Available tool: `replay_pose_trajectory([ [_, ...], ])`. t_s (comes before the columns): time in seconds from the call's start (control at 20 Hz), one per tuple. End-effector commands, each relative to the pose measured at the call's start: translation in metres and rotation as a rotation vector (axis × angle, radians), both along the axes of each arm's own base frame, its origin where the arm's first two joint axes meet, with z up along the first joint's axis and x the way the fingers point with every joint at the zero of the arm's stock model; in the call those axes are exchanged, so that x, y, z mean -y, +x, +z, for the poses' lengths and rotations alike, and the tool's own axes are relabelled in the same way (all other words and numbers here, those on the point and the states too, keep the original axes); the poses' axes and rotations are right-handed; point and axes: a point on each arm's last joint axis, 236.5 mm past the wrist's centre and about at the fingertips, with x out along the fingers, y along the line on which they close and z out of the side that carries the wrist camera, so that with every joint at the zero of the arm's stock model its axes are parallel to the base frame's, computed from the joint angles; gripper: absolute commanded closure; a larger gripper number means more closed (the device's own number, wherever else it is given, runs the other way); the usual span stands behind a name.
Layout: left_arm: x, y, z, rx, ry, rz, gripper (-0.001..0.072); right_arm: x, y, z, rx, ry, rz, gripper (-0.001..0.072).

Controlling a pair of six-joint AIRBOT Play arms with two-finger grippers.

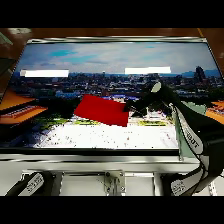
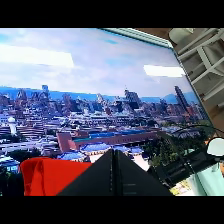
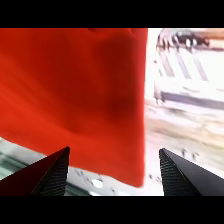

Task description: Fold the shirts.

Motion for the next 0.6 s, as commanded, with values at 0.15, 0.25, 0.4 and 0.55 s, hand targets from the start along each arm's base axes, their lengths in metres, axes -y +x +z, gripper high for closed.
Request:
replay_pose_trajectory([
  [0.15,0.0,0.0,0.0,0.0,0.001,0.001,0.0664,-0.034,-0.009,-0.02,-0.054,0.074,-0.013,0.0132],
  [0.25,0.0,0.0,0.0,0.0,0.001,0.001,0.0664,-0.04,-0.009,-0.019,-0.021,0.082,0.019,0.0605],
  [0.4,0.0,0.0,0.0,-0.005,-0.005,0.003,0.0664,-0.024,0.016,0.021,0.104,0.115,0.04,0.0643],
  [0.55,0.002,0.0,0.0,-0.005,-0.005,-0.003,0.0664,0.031,0.07,0.096,0.285,0.133,-0.102,0.0644],
])
